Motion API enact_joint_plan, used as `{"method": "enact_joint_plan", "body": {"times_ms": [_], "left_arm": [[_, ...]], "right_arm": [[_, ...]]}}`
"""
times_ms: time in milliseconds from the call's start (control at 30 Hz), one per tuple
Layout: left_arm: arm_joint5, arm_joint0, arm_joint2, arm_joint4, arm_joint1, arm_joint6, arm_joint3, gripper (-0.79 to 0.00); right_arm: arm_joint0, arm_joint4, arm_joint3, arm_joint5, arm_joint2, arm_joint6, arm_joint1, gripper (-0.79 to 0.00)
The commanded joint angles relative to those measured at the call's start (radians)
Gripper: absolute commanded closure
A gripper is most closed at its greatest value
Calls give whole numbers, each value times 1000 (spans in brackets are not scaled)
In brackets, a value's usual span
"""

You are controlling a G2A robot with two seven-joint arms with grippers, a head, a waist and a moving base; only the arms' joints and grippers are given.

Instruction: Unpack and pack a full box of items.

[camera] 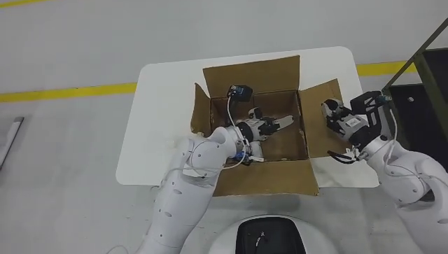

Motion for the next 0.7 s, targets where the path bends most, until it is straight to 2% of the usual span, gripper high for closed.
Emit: {"method": "enact_joint_plan", "body": {"times_ms": [0, 33, 100, 133, 167, 267, 433, 667], "left_arm": [[8, 2, -6, 27, 3, 11, -12, -785], [15, 4, -11, 37, 4, 18, -20, -686], [29, 9, -25, 89, 10, 32, -41, -197], [36, 13, -32, 125, 13, 37, -57, -28], [47, 18, -42, 167, 17, 47, -75, 0], [89, 43, -66, 316, 30, 47, -126, 0], [167, 87, -108, 499, 48, -37, -184, 0], [192, 123, -135, 598, 60, -139, -261, 0]], "right_arm": [[7, 6, 15, 7, -7, 3, -2, 0], [9, 6, 20, 6, -9, 4, -2, 0], [11, 1, 23, 8, -15, 9, -3, 0], [10, 0, 21, 10, -17, 9, -3, 0], [10, -1, 22, 12, -18, 10, -4, 0], [11, -5, 24, 11, -19, 12, -4, 0], [7, -10, 21, 12, -23, 17, -6, 0], [6, -25, 27, 12, -24, 25, -7, 0]]}}
